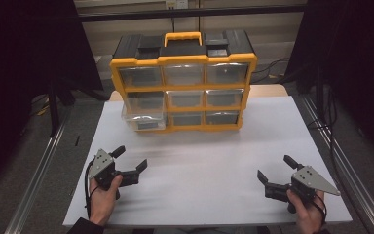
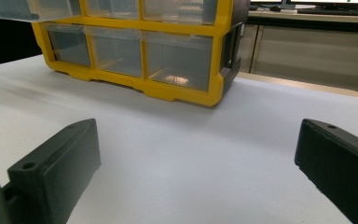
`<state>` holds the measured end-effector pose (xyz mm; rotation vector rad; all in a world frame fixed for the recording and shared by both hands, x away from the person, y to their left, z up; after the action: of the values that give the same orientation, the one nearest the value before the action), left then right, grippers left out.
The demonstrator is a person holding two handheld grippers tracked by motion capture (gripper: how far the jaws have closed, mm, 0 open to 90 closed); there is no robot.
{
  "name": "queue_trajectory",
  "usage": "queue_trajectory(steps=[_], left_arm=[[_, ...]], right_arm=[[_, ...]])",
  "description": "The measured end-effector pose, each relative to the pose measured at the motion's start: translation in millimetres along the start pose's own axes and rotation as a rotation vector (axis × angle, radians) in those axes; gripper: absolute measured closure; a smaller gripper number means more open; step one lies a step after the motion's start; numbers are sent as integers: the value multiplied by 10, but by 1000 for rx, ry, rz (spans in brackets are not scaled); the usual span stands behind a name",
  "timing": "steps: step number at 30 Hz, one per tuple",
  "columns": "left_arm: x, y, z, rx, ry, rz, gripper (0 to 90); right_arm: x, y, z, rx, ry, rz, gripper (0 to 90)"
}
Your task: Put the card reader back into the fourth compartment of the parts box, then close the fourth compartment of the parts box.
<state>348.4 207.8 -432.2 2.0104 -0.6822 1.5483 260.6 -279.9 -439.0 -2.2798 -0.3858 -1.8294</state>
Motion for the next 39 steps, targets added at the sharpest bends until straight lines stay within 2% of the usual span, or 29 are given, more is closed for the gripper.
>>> queue_trajectory(steps=[4, 5, 11, 13, 15, 20, 22, 23, 26, 29, 30, 32, 34, 37, 39], left_arm=[[-41, -22, -69, 23, 5, -18, 14], [-59, -29, -84, 36, 8, -43, 14], [-63, -52, -221, 70, 16, -34, 13], [-41, -64, -238, 87, 32, -20, 12], [-29, -81, -223, 85, 39, -26, 12], [-12, -74, -188, 60, 27, -3, 12], [-18, -69, -178, 49, 17, 0, 12], [-22, -56, -162, 41, 22, -12, 12], [-28, -54, -146, 12, -6, -3, 12], [-21, -54, -126, 8, -20, 20, 13], [-17, -42, -117, 3, -14, 4, 14], [-5, -42, -115, -13, -19, 11, 16], [5, -28, -106, -20, -15, 0, 23], [21, -3, -97, -53, -26, 25, 53], [33, 18, -79, -57, -23, 28, 49]], right_arm=[[-1, 13, -6, -1, 2, 2, 0], [-2, 18, -8, -1, 3, 5, 0], [-2, 18, -20, -9, 6, 6, 0], [-3, 19, -20, -10, 5, 8, 0], [-4, 21, -17, -10, 5, 6, 0], [-3, 19, -15, -5, 4, 7, 0], [-4, 18, -7, -3, 4, 7, 0], [-3, 16, -4, -3, 4, 9, 0], [-5, 15, 8, -5, 1, 9, 0], [-7, 17, 14, -3, -1, 13, 0], [-8, 17, 14, -5, -3, 16, 0], [-12, 17, 19, -6, -3, 15, 0], [-15, 14, 19, -2, -3, 12, 0], [-12, 13, 9, -1, -4, 11, 0], [-4, 14, 4, 0, 4, 7, 0]])
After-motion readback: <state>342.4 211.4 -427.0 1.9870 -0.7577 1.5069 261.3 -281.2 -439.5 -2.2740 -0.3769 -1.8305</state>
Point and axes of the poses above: each handheld gripper's, and its own axes: z roughly forward along the jaws, x roughly out of its top, y roughly to its right, the point moved 2 cm from there along z, roughly forward along the jaws, and after that the axes turned 2 degrees about -x, right-handed, at the moved point
